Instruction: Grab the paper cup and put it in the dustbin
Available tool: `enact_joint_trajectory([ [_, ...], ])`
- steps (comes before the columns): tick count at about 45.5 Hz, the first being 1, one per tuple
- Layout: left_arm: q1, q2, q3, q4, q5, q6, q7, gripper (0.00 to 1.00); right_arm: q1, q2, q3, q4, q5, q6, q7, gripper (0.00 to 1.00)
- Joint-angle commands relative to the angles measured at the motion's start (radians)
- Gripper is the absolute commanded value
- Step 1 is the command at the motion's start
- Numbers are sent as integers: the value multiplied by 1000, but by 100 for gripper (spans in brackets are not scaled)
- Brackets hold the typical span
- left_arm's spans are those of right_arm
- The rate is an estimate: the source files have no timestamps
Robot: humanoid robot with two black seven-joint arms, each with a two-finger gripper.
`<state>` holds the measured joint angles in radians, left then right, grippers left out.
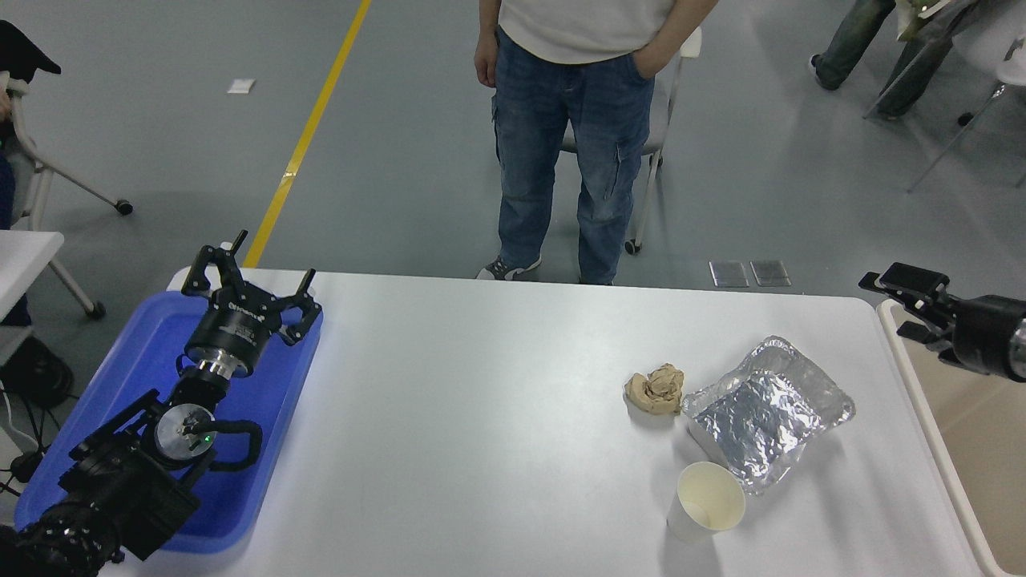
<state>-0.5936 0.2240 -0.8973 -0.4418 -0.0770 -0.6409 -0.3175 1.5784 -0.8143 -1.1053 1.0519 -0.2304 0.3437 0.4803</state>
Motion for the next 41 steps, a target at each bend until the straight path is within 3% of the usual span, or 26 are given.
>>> enact_joint_trajectory([
  [1,0,0,1,0,0,1,0,100,327,121,-366,89,-46,280,-3,100],
  [12,0,0,1,0,0,1,0,100,552,287,-430,255,-296,442,-14,100],
  [17,0,0,1,0,0,1,0,100,669,314,-429,283,-305,442,-26,100],
  [23,0,0,1,0,0,1,0,100,750,372,-397,321,-293,442,-91,99],
  [41,-2,0,1,0,-1,0,0,100,801,405,-387,335,-257,442,-97,99],
])
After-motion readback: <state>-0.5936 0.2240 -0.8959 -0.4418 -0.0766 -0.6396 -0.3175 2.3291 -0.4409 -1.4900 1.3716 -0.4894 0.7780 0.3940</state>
